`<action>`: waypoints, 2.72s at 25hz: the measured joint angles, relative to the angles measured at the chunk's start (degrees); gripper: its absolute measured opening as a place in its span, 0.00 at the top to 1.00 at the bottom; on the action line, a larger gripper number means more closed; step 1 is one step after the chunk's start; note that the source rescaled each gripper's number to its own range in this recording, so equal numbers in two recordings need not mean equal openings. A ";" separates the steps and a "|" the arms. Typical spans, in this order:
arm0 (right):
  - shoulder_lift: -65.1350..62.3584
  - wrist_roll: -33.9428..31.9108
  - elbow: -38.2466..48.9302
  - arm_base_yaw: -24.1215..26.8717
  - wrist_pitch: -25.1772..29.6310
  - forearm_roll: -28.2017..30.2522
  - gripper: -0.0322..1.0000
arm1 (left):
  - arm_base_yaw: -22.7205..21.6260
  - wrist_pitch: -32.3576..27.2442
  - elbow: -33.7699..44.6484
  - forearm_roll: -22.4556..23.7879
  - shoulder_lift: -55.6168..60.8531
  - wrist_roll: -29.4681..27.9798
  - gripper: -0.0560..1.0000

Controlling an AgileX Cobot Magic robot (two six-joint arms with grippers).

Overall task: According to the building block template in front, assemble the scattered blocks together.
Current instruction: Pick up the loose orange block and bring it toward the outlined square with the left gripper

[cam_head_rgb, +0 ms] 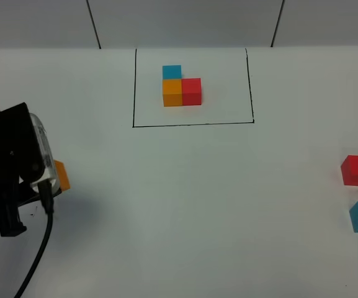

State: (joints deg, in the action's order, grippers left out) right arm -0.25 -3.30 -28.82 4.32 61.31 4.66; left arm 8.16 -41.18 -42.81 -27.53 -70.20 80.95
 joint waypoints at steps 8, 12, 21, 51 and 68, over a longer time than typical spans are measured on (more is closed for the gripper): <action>0.00 0.00 0.00 0.00 0.00 0.00 0.97 | 0.00 -5.90 0.00 -1.01 0.00 11.42 0.41; 0.00 0.00 0.00 0.00 0.00 0.00 0.97 | 0.00 -6.35 0.00 4.75 0.00 3.79 0.41; 0.00 0.00 0.00 0.00 0.00 0.00 0.97 | 0.00 -4.48 0.00 3.11 -0.06 10.10 0.41; 0.00 0.00 0.00 0.00 0.00 0.00 0.97 | 18.24 3.27 -17.26 2.43 -30.39 -2.41 0.41; 0.00 0.00 0.00 0.00 0.00 0.00 0.97 | 18.24 5.67 -21.41 7.61 -37.17 -1.24 0.41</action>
State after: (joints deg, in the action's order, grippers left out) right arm -0.25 -3.30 -28.82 4.32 61.31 4.66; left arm 26.40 -35.51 -64.22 -19.93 -107.37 79.72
